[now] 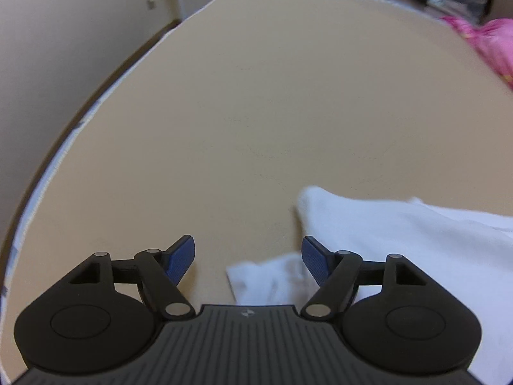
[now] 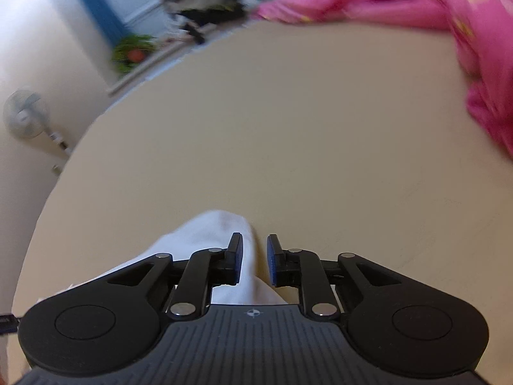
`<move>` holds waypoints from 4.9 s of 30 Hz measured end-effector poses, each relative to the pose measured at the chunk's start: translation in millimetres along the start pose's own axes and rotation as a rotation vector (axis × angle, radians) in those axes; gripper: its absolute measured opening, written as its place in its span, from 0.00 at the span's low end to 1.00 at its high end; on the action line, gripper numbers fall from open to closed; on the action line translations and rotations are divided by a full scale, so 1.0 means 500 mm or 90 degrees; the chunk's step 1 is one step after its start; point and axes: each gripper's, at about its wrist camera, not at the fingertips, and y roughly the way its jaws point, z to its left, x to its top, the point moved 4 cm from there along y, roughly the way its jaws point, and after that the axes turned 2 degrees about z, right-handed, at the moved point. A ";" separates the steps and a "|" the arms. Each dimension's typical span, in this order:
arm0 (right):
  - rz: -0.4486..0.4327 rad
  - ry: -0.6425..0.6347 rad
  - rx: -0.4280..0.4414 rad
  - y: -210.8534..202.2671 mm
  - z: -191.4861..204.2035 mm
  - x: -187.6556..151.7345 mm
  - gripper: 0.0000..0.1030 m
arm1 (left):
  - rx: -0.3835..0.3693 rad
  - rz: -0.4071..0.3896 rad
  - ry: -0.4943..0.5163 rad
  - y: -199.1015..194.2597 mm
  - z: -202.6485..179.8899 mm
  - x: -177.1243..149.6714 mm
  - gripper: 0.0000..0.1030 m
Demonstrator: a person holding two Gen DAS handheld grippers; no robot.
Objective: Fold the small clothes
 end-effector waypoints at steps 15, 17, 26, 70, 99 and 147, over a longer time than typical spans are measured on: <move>0.110 -0.549 0.014 0.181 0.286 -0.045 0.00 | -0.023 0.029 0.034 0.048 -0.045 -0.038 0.82; 0.043 -0.483 0.021 0.153 0.279 0.002 0.00 | -0.020 0.028 0.027 0.051 -0.035 -0.041 0.84; 0.016 -0.261 -0.032 0.088 0.183 0.069 0.19 | -0.028 0.024 0.023 0.007 0.013 -0.066 0.85; 0.119 -0.063 0.014 -0.242 -0.050 -0.246 0.02 | -0.123 0.107 0.099 -0.042 -0.050 -0.296 0.07; -0.073 -0.223 0.001 -0.636 0.181 -0.466 0.94 | 0.022 -0.016 0.027 -0.485 -0.054 -0.557 0.99; 0.054 0.180 0.024 -0.304 -0.045 -0.315 0.93 | 0.066 0.049 0.002 -0.366 -0.045 -0.475 0.99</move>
